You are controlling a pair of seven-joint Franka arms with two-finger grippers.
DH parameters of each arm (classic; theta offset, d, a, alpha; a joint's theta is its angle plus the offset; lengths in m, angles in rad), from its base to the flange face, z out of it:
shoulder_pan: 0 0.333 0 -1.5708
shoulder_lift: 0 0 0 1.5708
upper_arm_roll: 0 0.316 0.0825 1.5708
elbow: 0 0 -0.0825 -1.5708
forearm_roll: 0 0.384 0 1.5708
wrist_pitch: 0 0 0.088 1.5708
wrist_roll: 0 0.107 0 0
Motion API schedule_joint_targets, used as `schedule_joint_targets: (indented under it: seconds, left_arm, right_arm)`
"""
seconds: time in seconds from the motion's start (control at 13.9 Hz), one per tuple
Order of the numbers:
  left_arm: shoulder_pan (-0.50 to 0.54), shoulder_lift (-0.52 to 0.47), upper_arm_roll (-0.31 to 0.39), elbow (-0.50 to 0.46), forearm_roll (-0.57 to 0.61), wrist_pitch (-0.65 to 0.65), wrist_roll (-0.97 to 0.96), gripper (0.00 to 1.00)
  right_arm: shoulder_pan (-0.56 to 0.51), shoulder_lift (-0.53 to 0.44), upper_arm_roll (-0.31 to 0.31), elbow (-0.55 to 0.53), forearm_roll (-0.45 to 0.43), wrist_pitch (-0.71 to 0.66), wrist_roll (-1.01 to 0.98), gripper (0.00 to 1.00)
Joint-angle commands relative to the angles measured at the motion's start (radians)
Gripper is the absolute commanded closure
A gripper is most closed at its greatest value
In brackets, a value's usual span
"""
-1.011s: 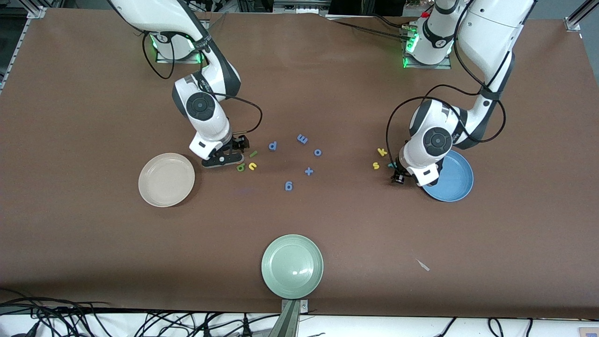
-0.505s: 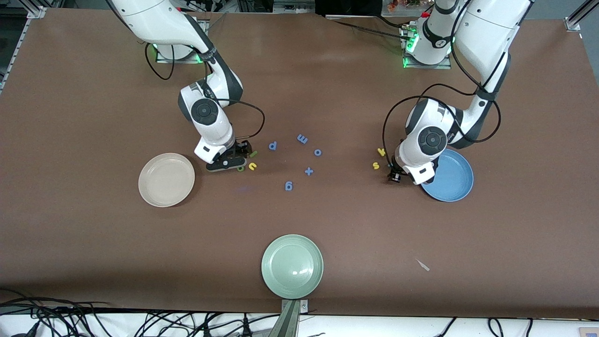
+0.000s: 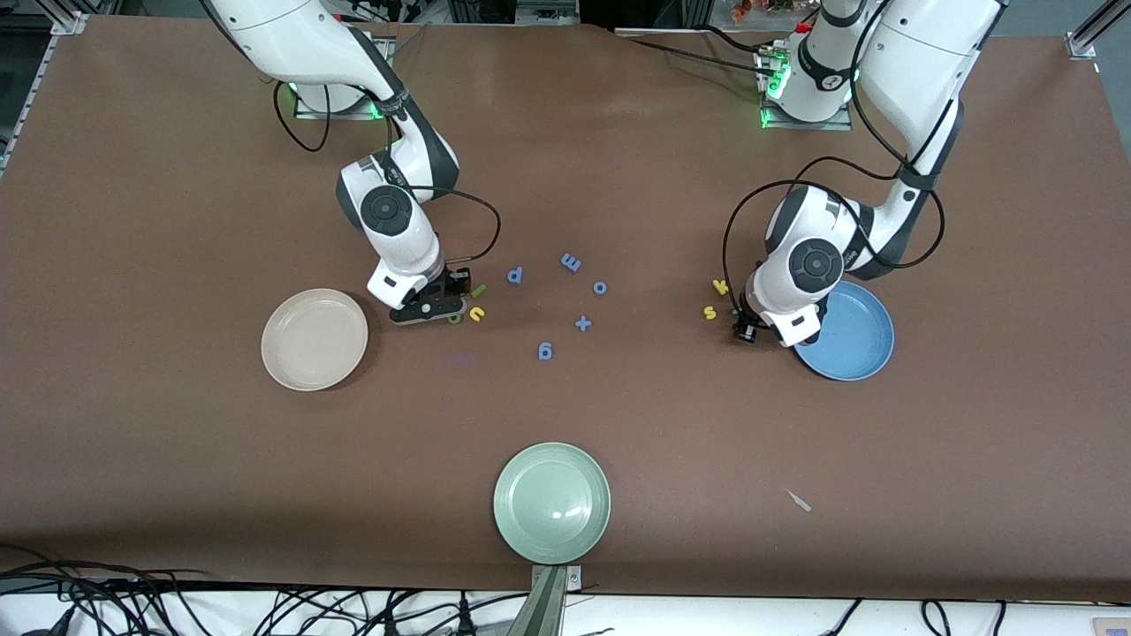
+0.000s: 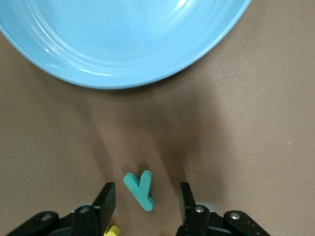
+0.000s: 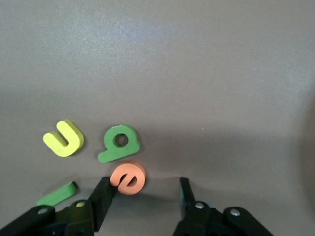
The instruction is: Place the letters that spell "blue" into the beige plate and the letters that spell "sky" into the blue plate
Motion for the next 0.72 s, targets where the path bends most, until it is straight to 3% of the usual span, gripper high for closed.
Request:
schedule_joint_targets:
  seconds: [0.0, 0.36, 0.65]
  left_arm:
    - [0.005, -0.014, -0.003, -0.018, 0.004, 0.0, -0.022, 0.39]
    - [0.005, -0.043, -0.003, -0.052, 0.004, 0.013, -0.059, 0.4]
    - [0.003, -0.04, -0.003, -0.069, 0.004, 0.06, -0.086, 0.43]
  right_arm:
    - [0.003, -0.009, 0.001, -0.005, -0.013, 0.008, 0.013, 0.44]
    - [0.002, -0.011, -0.001, -0.002, -0.012, 0.008, 0.013, 0.45]
    - [0.0, -0.018, -0.004, -0.002, -0.012, 0.008, 0.0, 0.56]
